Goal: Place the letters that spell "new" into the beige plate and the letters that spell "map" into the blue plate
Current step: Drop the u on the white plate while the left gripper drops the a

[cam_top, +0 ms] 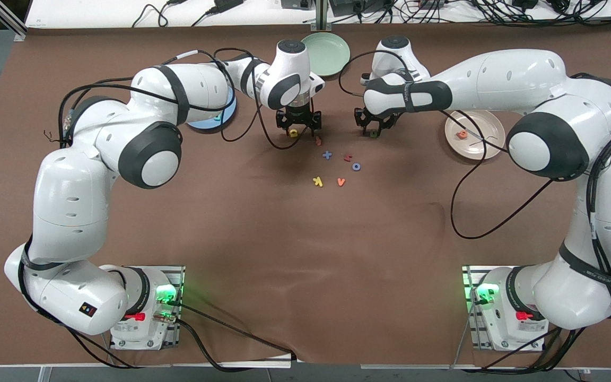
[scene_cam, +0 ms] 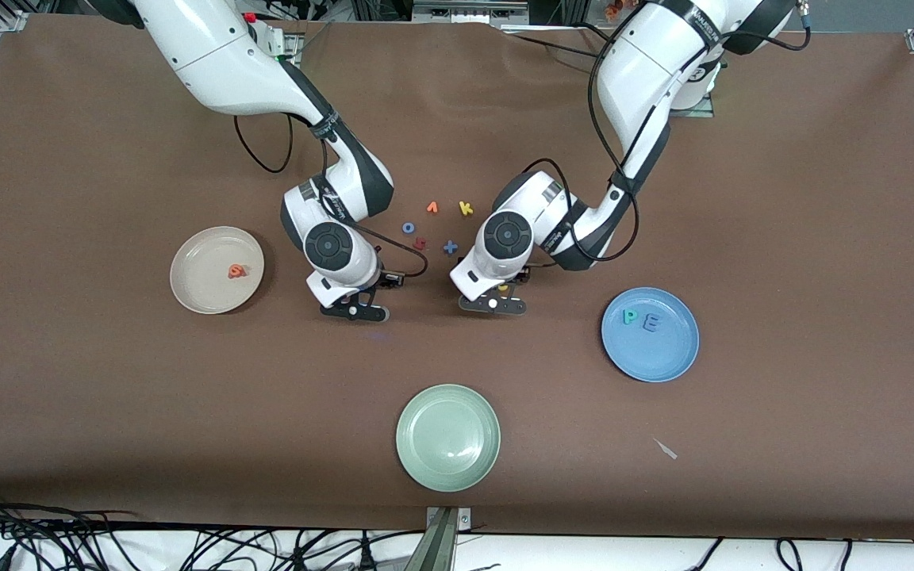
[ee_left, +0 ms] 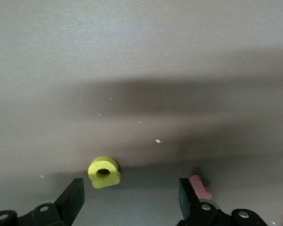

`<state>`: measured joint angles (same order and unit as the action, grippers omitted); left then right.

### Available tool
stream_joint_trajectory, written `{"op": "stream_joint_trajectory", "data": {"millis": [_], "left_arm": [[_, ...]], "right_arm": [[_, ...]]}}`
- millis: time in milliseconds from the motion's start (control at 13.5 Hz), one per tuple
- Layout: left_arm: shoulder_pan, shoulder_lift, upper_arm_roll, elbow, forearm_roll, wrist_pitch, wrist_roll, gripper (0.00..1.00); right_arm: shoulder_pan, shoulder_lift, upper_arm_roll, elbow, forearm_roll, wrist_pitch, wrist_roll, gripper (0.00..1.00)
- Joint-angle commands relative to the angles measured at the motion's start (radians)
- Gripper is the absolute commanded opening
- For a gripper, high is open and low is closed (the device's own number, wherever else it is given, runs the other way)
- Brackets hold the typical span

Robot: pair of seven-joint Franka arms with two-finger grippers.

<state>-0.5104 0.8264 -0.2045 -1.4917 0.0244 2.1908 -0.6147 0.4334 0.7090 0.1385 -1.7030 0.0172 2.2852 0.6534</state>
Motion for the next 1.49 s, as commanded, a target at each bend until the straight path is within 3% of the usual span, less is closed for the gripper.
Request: {"op": "stream_joint_trajectory", "data": {"millis": [0, 372, 520, 669, 892, 1189, 1412], "left_arm": [[-0.007, -0.003, 0.010, -0.002, 0.045, 0.001, -0.084, 0.87], [-0.007, -0.001, 0.010, -0.007, 0.068, 0.000, -0.099, 0.71], [-0.005, -0.003, 0.010, -0.015, 0.068, -0.002, -0.099, 0.53], [-0.005, -0.003, 0.010, -0.016, 0.068, -0.005, -0.099, 0.40], [0.009, -0.013, 0.008, -0.030, 0.068, -0.037, -0.093, 0.08], [0.052, -0.085, 0.010, -0.015, 0.069, -0.138, -0.073, 0.06], [0.154, -0.190, 0.008, -0.015, 0.068, -0.276, 0.178, 0.08]], "right_arm": [[0.002, -0.002, 0.001, -0.004, 0.012, 0.007, -0.003, 0.27], [-0.005, -0.031, -0.005, 0.009, 0.010, -0.047, -0.033, 0.16], [-0.028, -0.074, -0.029, 0.022, 0.012, -0.140, -0.121, 0.13], [-0.067, -0.121, -0.051, 0.016, 0.013, -0.248, -0.249, 0.13], [-0.067, -0.183, -0.135, -0.029, 0.007, -0.317, -0.412, 0.14], [-0.065, -0.287, -0.227, -0.188, -0.008, -0.293, -0.533, 0.14], [-0.065, -0.384, -0.287, -0.392, -0.013, -0.146, -0.624, 0.15]]}}
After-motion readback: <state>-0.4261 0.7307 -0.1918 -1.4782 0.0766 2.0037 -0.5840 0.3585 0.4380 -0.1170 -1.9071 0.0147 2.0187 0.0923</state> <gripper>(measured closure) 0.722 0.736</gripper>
